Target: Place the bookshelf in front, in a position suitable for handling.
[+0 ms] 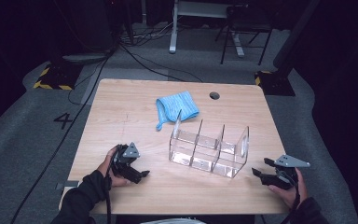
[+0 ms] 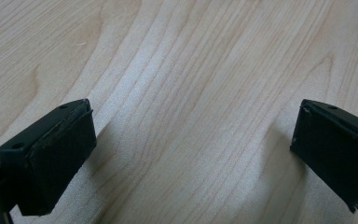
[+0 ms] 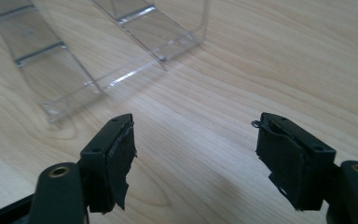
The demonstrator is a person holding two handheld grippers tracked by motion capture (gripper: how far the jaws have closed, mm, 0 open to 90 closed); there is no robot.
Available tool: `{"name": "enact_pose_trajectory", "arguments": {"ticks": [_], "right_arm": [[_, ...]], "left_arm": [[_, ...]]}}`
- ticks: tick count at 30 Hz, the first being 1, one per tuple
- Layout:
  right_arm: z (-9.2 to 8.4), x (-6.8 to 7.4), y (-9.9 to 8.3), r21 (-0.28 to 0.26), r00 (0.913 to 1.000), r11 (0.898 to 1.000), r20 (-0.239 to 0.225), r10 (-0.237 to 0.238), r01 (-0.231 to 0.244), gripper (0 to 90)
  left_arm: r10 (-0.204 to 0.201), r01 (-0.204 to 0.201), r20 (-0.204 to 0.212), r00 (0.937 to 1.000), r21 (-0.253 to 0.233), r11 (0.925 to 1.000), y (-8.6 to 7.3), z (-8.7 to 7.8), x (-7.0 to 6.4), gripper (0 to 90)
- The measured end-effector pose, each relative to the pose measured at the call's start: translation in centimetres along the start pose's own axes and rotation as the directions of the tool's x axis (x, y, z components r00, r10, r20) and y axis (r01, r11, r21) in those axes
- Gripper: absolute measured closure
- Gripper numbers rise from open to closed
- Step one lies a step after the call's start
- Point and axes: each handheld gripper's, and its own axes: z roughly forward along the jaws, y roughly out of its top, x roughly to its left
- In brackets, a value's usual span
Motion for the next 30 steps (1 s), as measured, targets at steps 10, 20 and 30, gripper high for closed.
{"name": "enact_pose_trajectory", "arguments": {"ticks": [10,20,30], "right_arm": [[-0.5,2.8,0.8,-0.030,0.9958,0.996,-0.046,-0.079,0.078,28.8],[-0.4,5.3,1.6,-0.053,0.9857,0.989,-0.095,-0.139,0.135,27.9],[0.6,6.5,2.4,-0.065,0.9847,0.988,-0.098,-0.144,0.138,27.3]], "left_arm": [[0.001,-0.001,0.002,1.0000,0.001,1.0000,0.0,0.0,0.0,0.0],[-0.005,0.005,-0.003,1.0000,0.000,1.0000,0.0,0.0,0.0,0.1],[-0.014,0.014,-0.014,0.9998,-0.004,0.9999,0.0,0.0,-0.1,1.2]]}}
